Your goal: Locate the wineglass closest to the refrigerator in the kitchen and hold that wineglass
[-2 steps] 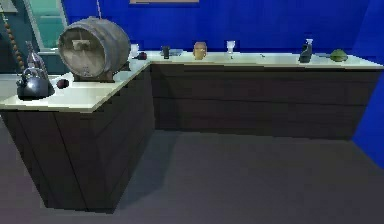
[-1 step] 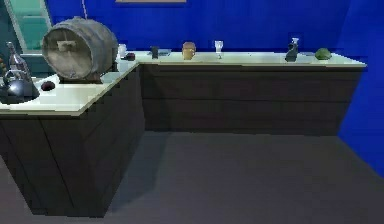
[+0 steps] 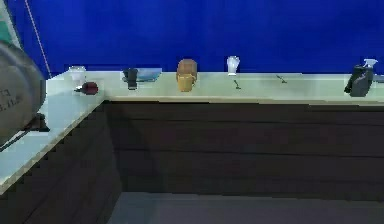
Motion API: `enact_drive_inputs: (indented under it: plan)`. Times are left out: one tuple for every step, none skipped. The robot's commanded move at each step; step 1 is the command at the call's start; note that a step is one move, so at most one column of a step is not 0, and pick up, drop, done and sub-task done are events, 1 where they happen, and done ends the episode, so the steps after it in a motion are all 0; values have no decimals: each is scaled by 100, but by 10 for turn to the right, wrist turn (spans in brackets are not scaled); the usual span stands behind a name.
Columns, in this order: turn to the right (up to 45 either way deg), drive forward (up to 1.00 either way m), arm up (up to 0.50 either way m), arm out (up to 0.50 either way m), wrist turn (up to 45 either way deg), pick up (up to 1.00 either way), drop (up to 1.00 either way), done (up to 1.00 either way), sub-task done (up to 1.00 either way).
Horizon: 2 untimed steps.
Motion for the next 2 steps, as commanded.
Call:
enact_drive_inputs:
  plan:
    - [0, 65, 0, 0, 0, 0, 0, 0, 0]
    - [-450, 0, 0, 0, 0, 0, 0, 0, 0]
